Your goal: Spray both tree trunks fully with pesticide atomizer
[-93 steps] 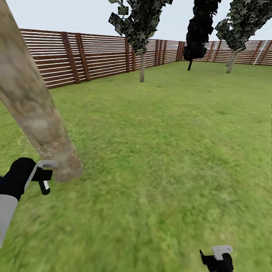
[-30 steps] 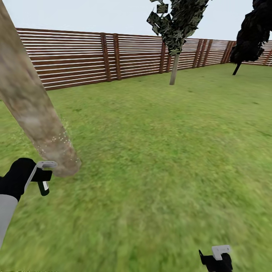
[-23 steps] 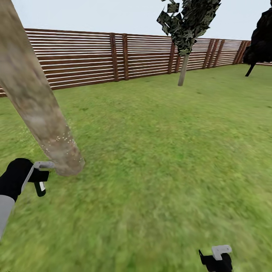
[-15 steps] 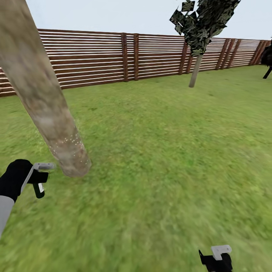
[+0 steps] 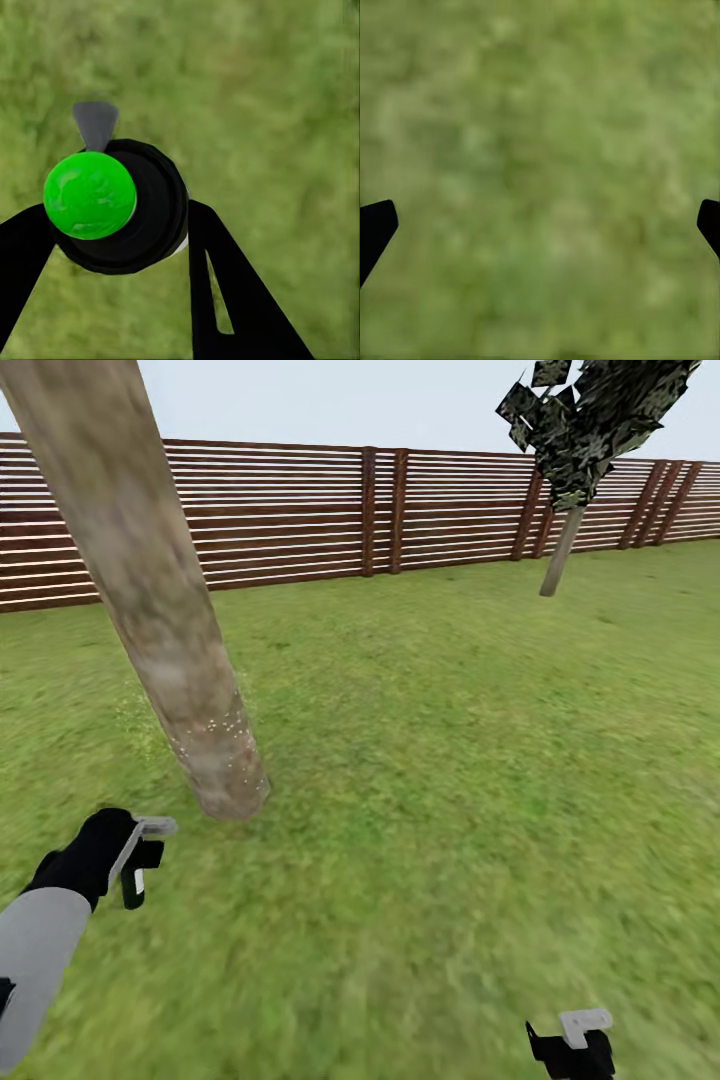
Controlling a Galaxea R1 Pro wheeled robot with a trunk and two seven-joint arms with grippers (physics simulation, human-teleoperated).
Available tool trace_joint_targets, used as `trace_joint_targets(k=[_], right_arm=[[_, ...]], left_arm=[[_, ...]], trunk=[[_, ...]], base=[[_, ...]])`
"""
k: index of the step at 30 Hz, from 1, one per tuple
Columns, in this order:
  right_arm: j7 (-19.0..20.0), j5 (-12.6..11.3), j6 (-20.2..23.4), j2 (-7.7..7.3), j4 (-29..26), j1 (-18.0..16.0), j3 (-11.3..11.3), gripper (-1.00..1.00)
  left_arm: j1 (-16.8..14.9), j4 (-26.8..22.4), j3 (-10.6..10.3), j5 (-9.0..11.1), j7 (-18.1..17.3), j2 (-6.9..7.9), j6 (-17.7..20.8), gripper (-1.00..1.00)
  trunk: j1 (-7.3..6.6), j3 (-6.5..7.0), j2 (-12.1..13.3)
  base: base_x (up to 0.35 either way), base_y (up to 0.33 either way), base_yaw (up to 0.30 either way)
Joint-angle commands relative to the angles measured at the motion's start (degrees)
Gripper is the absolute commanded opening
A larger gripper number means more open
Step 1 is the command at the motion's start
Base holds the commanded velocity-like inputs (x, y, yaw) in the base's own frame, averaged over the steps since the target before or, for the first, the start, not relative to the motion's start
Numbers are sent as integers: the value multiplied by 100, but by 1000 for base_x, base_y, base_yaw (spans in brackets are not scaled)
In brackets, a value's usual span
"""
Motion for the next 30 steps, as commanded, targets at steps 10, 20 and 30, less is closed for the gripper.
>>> trace_joint_targets(k=[10,20,30], right_arm=[[-9,-6,0,-20,-2,0,0,100],[-9,-6,0,2,-2,0,0,100],[-9,-4,0,4,-2,0,0,100]], left_arm=[[474,14,87,523,19,-193,-816,-100],[482,23,79,513,14,-169,-801,-100],[483,-9,55,555,2,-201,-781,-100]], trunk=[[0,1,0],[0,-1,0],[0,-20,0]], base=[[310,0,1],[327,0,16],[28,-92,163]])
